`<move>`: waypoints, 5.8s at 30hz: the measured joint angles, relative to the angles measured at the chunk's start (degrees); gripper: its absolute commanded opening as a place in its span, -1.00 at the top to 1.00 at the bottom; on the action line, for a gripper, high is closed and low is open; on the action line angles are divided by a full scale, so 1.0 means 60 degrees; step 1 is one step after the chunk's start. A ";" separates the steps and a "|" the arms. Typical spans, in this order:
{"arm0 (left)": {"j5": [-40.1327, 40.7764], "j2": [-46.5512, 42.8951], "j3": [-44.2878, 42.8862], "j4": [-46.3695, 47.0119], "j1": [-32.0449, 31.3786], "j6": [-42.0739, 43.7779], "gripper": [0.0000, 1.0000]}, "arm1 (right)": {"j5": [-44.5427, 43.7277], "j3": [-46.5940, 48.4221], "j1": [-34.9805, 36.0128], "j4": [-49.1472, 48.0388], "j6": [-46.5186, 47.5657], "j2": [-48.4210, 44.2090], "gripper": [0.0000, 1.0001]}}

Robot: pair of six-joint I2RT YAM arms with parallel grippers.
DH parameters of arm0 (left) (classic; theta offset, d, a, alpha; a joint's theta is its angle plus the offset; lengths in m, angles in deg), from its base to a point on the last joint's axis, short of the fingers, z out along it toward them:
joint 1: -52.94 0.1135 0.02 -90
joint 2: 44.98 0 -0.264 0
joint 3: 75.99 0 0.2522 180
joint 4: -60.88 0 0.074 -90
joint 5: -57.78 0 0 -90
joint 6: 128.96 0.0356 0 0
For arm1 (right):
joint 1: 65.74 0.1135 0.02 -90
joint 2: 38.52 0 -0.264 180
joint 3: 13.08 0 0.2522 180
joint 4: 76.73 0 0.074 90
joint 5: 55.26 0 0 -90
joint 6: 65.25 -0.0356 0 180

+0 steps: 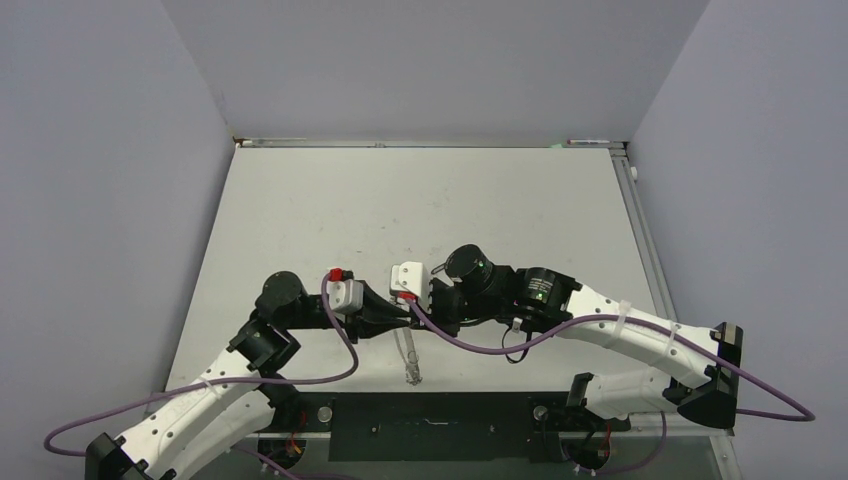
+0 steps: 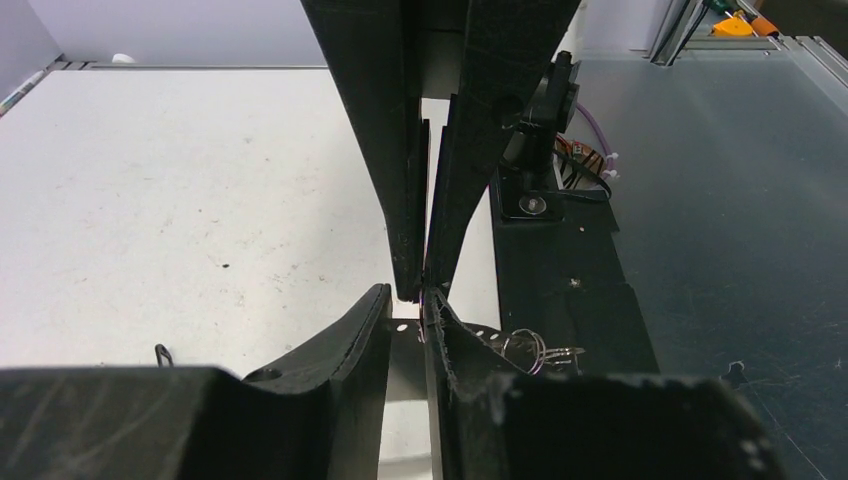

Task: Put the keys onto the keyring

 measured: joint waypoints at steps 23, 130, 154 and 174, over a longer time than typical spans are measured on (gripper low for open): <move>0.0433 -0.0812 0.0284 -0.0084 -0.0015 0.0098 0.44 | -0.0339 0.0000 0.0000 -0.0033 -0.0095 0.0004 0.90; 0.4233 -0.4411 0.0441 -0.1606 0.0503 -0.0481 1.00 | -0.1963 -0.2597 -0.4335 -0.5406 -0.7027 0.4397 0.12; 0.4951 -0.3257 0.0623 -0.1231 0.0503 -0.0929 0.40 | -0.1927 -0.3297 -0.4721 -0.5665 -0.6502 0.4058 0.15; 0.6324 0.7355 -0.5315 -0.5450 -0.2051 -0.1745 0.21 | -0.5869 -0.4554 -0.5348 -0.3330 -0.6907 -0.1220 0.00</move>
